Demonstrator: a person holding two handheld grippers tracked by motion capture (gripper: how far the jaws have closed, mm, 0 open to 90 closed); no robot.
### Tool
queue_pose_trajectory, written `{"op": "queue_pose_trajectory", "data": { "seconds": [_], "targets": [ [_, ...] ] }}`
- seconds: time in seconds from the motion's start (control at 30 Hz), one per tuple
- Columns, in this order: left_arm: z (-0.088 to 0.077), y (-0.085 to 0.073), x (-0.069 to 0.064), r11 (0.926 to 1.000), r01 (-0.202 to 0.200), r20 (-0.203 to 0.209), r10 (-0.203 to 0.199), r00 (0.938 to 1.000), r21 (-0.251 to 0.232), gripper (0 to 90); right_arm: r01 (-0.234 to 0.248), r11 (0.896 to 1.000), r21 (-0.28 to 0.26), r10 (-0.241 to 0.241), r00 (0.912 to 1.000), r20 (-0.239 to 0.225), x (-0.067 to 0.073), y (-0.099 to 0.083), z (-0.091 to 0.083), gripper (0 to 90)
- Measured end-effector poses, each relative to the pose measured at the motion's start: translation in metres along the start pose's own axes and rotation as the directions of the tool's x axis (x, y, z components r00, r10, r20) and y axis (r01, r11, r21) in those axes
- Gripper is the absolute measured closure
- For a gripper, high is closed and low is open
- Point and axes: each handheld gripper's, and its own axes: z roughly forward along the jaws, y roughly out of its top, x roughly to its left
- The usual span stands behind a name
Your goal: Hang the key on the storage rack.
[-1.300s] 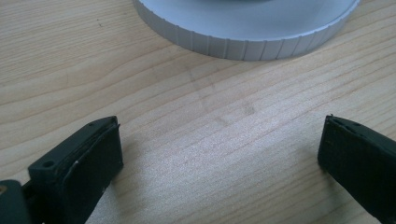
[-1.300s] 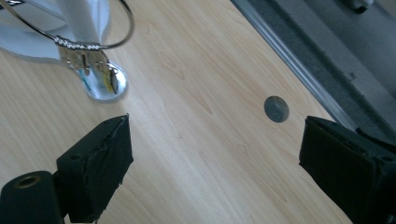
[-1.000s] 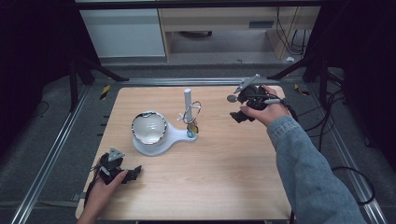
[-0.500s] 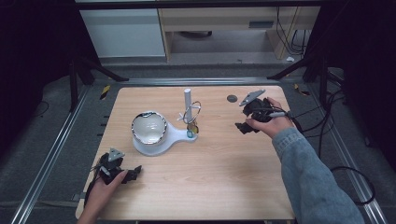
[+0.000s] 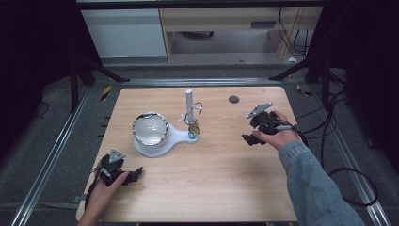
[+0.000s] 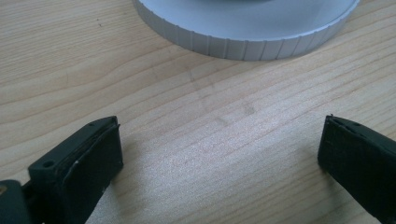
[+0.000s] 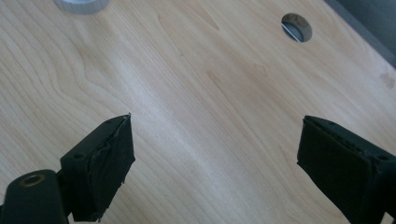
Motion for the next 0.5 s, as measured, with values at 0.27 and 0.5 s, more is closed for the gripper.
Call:
{"op": "queue_pose_trajectory", "data": {
  "seconds": [0.27, 0.5],
  "targets": [
    [0.0, 0.0, 0.0, 1.0, 0.0, 0.0, 0.0, 1.0, 0.0, 0.0, -0.031, 0.999, 0.018, 0.031, 0.9992, -0.027, 0.008, -0.022, 0.012, 11.0],
    [0.0, 0.0, 0.0, 1.0, 0.0, 0.0, 0.0, 1.0, 0.0, 0.0, -0.056, 0.998, 0.026, 0.057, 0.9967, -0.057, 0.018, -0.04, 0.024, 11.0]
  ]
}}
